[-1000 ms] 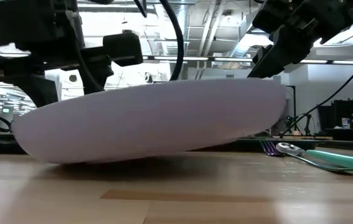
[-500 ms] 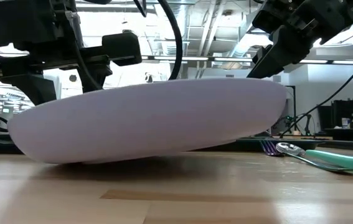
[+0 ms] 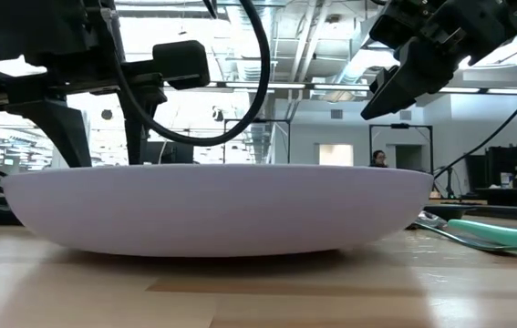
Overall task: Set up tray
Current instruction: Put the purple plate on the black tray
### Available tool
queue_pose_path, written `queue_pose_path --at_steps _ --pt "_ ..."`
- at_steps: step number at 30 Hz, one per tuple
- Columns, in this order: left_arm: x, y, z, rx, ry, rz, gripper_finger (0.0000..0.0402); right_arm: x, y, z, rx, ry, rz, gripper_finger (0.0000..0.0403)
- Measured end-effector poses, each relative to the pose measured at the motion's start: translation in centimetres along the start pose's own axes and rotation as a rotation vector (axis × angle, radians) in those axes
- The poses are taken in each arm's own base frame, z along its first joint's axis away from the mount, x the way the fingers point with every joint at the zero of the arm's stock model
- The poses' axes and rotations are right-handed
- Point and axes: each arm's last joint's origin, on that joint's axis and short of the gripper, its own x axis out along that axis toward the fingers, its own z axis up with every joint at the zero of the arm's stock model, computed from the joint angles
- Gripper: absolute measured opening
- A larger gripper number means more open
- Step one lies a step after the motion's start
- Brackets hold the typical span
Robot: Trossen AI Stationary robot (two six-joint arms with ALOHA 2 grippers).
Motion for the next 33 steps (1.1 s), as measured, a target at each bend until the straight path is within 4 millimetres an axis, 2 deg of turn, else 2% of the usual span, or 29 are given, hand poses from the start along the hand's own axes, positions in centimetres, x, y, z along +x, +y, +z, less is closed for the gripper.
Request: queue_pose_path --at_steps 11,18,33 --pt "-1.6 -0.2 0.6 -0.003 0.070 0.002 0.0171 0.0 0.0 0.0 0.000 0.000 0.000 0.0134" --pt "-1.6 -0.5 0.9 -0.074 0.004 -0.055 0.0171 0.0 0.0 0.0 0.000 -0.001 0.000 0.0134" --pt "1.8 -0.7 0.6 -0.074 -0.126 0.025 0.0171 0.0 0.0 0.0 0.007 -0.001 0.000 0.0134"
